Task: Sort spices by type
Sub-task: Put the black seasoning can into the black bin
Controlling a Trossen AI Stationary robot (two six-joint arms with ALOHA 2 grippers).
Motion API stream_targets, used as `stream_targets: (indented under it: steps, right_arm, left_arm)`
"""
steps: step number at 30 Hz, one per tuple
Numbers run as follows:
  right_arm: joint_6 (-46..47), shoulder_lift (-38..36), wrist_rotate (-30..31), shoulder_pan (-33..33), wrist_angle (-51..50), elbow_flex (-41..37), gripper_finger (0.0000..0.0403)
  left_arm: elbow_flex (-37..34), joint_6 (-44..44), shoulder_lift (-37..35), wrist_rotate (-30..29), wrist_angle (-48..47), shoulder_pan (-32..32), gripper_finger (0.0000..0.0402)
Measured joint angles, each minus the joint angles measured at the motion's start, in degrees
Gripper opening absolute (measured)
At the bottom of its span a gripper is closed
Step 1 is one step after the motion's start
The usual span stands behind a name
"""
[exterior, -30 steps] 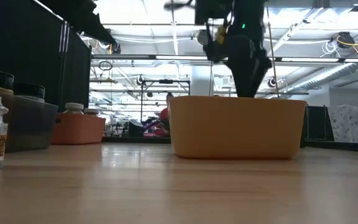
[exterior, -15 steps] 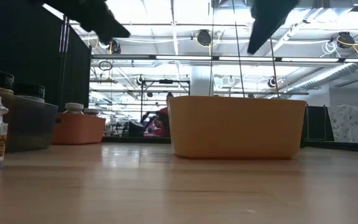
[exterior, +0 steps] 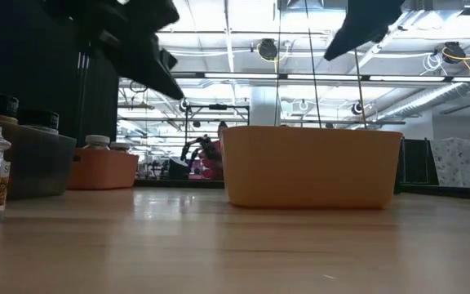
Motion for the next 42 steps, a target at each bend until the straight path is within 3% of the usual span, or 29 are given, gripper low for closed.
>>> stream_targets:
  steps: [6, 10, 23, 42]
  right_arm:
    - [-5.7, -9.9, -0.1, -2.0, 20.7, -13.3, 0.0001]
    - [-6.4, -12.5, 0.0, -2.0, 27.2, -17.4, 0.0]
    - [-5.7, -12.0, 0.1, -1.9, 28.9, -18.0, 0.0]
    - [-4.3, -12.0, 0.1, -1.9, 28.9, -18.0, 0.0]
  left_arm:
    - [0.0, -0.8, 7.5, -0.1, 7.1, -2.0, 0.0002]
    - [0.0, -0.6, 11.0, -0.3, 8.7, -1.8, 0.0002]
    - [0.0, -1.7, 16.9, -1.4, 15.7, 0.8, 0.0001]
    - [0.0, 0.1, 17.4, -1.7, 18.3, 5.2, 0.0001]
